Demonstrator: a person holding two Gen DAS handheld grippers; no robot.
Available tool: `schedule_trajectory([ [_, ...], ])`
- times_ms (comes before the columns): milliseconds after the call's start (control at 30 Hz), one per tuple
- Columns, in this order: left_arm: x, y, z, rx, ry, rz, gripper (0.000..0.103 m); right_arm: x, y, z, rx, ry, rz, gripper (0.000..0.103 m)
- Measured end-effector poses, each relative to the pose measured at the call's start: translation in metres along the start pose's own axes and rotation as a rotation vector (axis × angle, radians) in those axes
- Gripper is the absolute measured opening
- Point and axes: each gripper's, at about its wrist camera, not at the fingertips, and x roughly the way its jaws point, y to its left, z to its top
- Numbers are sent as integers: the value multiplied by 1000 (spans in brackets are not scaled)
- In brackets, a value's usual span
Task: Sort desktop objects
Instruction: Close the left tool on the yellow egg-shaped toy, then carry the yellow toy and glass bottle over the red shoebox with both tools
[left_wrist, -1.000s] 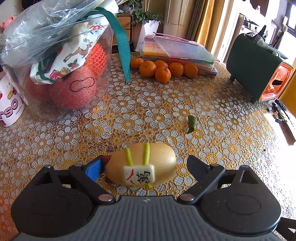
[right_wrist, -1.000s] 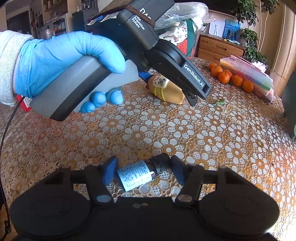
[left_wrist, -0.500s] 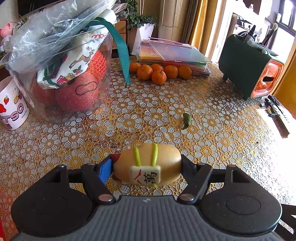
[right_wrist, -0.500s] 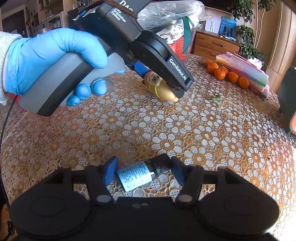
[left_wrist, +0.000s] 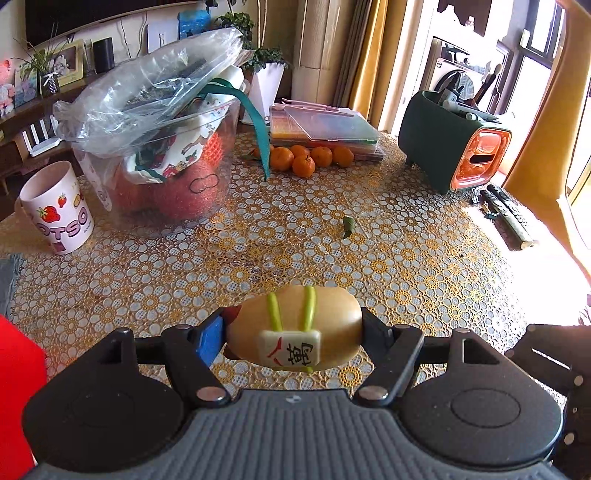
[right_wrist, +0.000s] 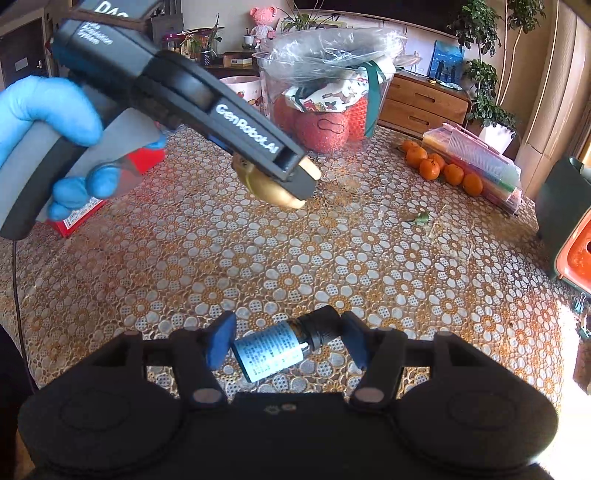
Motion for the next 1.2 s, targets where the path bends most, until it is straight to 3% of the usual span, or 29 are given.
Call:
schedule_trajectory([
  [567,-123,61,-58,-36,-61,-2,73,-35,64,51,-22,-49,23,61],
  [767,-162,85,-80,-61,-107,64,73,-44,98,74,-26,-75,39,61],
  [1033,-209,126,-102,-167,-171,137,73,-47,152,105,-33,-137,79,61],
  [1200,-233,149,-111,-192,-222,220,73,-40,182,124,-29,-162,114,61],
])
